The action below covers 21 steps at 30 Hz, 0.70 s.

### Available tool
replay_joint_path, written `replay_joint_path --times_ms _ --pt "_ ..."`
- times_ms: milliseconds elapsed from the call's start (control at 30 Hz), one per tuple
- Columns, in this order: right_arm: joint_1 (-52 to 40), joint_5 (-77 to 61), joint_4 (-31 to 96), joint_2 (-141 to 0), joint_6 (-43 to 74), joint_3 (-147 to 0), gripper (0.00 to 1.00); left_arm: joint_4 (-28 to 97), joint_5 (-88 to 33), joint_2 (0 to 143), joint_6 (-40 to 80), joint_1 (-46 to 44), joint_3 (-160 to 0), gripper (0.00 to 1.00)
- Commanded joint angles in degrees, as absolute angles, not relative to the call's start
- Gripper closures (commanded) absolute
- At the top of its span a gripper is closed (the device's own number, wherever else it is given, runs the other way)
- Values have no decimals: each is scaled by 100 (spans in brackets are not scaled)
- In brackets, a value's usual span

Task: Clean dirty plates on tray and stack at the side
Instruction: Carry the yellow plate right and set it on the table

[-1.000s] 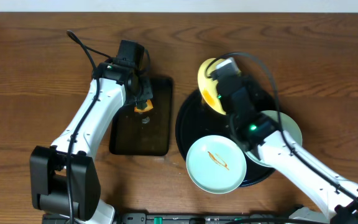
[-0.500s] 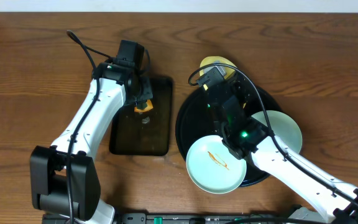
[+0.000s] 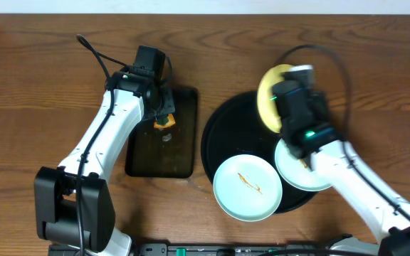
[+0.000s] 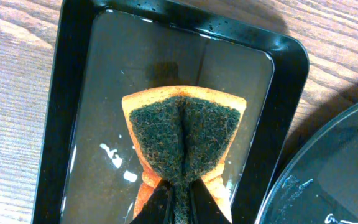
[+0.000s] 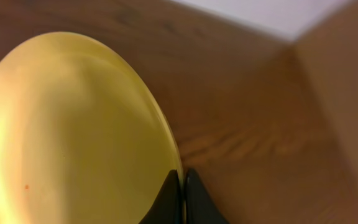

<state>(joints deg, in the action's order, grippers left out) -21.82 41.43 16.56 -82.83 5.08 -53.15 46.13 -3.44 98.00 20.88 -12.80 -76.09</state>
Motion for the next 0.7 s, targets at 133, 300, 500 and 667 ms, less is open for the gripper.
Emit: replay_joint_path --times_ms 133,300,500,667 --pt "-325 2198 1905 -8184 2786 -5400 99 4626 -274 9804 2016 -1260 -7609 92" --pt "836 1640 2217 -8187 3122 -5400 99 4626 -274 9804 2016 -1260 -7609 92" --pt "1933 1638 2705 -8335 3192 -5376 99 4626 -274 9804 2016 -1260 -7609 93" --pt "2453 1441 2724 -8527 3181 -5352 99 4626 -274 9804 2016 -1260 -7609 92"
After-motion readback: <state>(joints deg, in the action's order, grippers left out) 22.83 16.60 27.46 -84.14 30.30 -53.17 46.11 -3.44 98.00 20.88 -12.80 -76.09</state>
